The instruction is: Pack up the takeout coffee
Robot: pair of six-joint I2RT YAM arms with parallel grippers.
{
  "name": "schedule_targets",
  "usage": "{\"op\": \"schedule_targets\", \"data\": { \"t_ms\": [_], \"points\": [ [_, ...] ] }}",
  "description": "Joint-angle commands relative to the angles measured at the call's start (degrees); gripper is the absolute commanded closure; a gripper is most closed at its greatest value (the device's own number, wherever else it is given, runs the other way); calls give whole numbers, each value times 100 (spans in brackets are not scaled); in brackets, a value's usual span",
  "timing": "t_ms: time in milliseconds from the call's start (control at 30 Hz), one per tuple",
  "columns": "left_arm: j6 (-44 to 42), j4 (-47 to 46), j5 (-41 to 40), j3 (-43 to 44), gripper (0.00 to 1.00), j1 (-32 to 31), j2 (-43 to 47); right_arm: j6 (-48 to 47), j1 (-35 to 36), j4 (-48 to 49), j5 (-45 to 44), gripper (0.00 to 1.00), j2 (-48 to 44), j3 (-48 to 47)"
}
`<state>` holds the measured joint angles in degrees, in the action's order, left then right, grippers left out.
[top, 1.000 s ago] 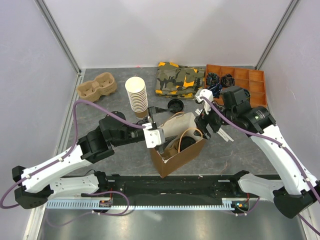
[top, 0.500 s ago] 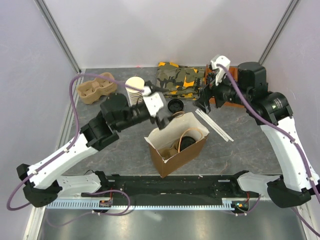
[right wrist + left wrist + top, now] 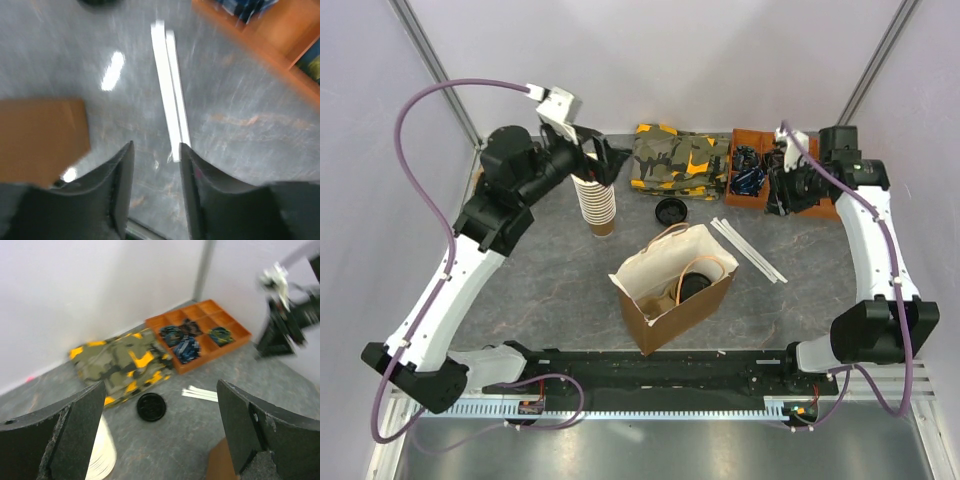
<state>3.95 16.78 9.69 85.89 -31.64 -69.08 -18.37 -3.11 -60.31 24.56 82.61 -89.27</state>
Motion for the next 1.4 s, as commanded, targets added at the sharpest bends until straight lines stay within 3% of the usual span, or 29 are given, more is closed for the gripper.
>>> {"op": "schedule_targets", "data": {
  "t_ms": [0,100,333,1367],
  "points": [
    [958,343,243,209,2,763,-18,-1001,109,-69,-600,57,62,875],
    [986,467,340,113,2,1159,8,-1020,476,265,-1004,70,141,1429],
    [713,546,375,-89,2,1371,26,-730,1128,968,-1445,70,711,2150],
    [511,520,604,-90,2,1380,-404,-773,1199,2068,-1603,71,1952,2503]
  ]
}}
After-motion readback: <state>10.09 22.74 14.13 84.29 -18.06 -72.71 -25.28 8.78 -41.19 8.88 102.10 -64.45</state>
